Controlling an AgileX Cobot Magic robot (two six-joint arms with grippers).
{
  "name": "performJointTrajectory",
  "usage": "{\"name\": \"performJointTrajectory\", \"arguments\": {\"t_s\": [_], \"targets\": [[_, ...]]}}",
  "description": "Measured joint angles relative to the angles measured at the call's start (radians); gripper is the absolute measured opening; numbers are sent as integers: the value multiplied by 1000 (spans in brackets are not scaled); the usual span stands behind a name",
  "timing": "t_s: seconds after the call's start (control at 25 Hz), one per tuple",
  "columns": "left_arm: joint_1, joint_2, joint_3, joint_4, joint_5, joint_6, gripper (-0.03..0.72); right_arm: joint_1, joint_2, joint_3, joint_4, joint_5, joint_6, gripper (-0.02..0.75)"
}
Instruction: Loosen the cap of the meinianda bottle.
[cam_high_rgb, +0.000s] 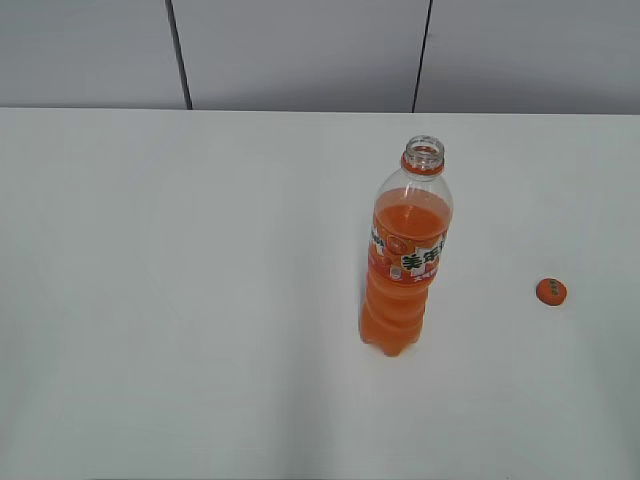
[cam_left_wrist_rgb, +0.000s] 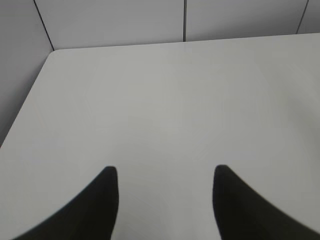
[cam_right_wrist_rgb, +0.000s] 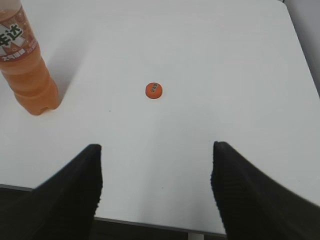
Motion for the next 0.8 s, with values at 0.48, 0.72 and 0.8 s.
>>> {"name": "performJointTrajectory", "arguments": {"t_s": [0.48,0.72,0.8], "targets": [[0,0,0,0,0,0,365,0,0,0,0,0,0,514],[0,0,0,0,0,0,363,0,0,0,1,0,1,514],[0,0,0,0,0,0,363,0,0,0,1,0,1,514]]}}
